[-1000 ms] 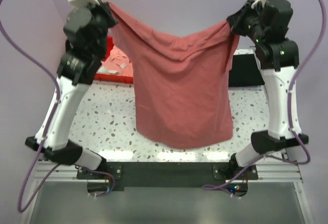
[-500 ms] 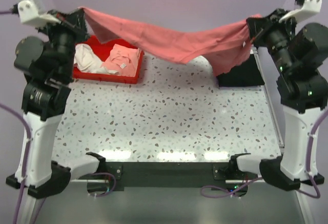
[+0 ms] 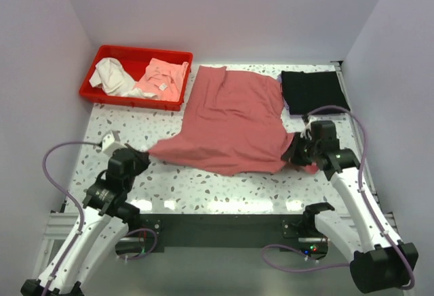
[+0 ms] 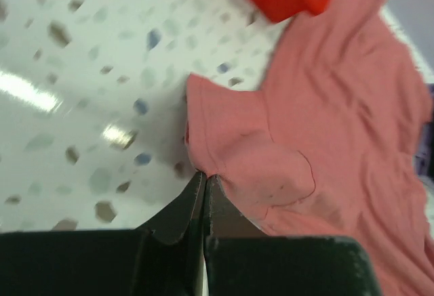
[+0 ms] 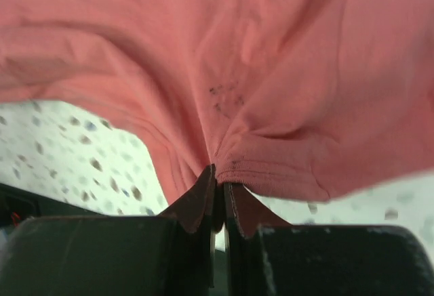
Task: Fold and stack the t-shirts
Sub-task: Flatten the tshirt out, then fold the tshirt
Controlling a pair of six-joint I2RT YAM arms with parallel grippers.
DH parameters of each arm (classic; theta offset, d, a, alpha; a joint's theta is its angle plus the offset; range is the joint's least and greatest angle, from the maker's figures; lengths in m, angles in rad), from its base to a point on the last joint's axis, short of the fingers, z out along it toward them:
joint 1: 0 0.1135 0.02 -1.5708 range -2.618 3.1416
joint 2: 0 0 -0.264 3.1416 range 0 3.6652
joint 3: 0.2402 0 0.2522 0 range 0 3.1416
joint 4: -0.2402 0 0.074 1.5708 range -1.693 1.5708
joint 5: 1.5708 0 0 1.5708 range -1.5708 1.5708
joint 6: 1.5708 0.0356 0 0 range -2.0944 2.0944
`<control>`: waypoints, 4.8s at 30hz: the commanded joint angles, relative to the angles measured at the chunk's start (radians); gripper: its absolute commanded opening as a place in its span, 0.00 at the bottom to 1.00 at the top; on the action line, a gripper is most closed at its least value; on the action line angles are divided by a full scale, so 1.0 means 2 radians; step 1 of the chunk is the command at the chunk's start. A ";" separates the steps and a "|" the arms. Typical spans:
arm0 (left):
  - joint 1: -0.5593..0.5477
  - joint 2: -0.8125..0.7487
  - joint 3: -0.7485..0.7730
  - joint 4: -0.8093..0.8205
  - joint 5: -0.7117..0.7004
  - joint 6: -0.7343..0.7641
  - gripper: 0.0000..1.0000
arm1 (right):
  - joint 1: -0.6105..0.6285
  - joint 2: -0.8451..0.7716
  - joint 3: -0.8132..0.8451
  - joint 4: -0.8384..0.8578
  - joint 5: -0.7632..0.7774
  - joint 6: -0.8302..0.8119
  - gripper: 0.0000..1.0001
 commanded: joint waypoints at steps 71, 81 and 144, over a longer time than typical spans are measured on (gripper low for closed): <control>0.068 0.396 -0.021 0.116 0.001 -0.066 1.00 | 0.414 0.329 -0.052 0.185 -0.006 0.171 0.99; 0.167 0.400 0.068 0.115 0.012 0.006 1.00 | 0.576 0.434 0.171 0.133 -0.004 0.061 0.99; 0.074 0.485 0.130 0.186 0.163 0.156 1.00 | 0.164 0.213 0.033 0.028 0.240 0.082 0.99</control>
